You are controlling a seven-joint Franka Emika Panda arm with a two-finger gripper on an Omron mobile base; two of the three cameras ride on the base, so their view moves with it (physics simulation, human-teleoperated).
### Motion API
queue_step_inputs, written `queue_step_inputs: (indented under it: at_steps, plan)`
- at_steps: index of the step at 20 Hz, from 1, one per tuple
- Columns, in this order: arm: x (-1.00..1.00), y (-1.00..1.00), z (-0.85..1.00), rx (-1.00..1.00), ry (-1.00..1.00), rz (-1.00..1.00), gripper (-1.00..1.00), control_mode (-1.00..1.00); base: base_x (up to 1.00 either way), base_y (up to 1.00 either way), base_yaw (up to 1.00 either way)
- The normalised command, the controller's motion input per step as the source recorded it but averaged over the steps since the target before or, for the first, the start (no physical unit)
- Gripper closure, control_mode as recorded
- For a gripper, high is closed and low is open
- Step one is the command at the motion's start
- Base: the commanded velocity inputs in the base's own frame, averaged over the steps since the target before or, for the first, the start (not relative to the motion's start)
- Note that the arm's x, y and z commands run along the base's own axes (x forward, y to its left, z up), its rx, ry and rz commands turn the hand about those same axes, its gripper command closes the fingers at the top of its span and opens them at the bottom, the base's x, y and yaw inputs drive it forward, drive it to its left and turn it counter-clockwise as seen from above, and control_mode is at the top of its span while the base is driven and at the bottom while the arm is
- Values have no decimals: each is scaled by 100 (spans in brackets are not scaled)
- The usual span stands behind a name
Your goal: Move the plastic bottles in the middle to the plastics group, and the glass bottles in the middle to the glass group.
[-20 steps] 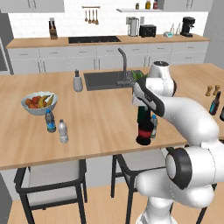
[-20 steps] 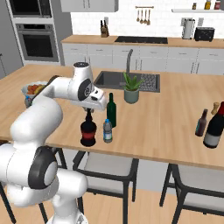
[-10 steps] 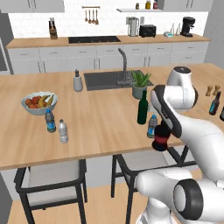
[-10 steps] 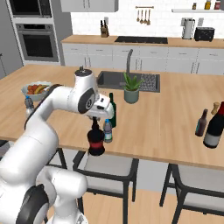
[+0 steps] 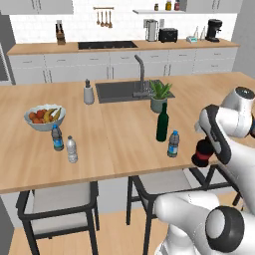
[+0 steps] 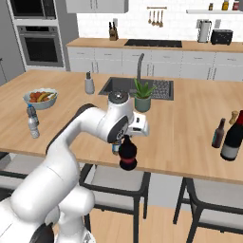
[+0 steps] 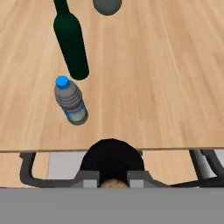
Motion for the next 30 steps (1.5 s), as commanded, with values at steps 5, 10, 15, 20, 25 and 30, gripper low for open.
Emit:
queue_step_inputs:
  at_steps: [5,10,15,20,25,30]
  plan:
    - [9,-86,20,-1,-1,-4,100,-100,0,0,0]
    - [16,-76,29,-4,0,-17,100,-100,0,0,0]
    - [19,-73,32,-7,3,-22,100,-100,0,0,0]
    - [18,-83,13,-5,0,-14,100,-100,0,0,0]
    - [17,-80,2,-2,-4,-6,100,-100,0,0,0]
    - [29,-62,2,0,-9,0,100,-100,0,0,0]
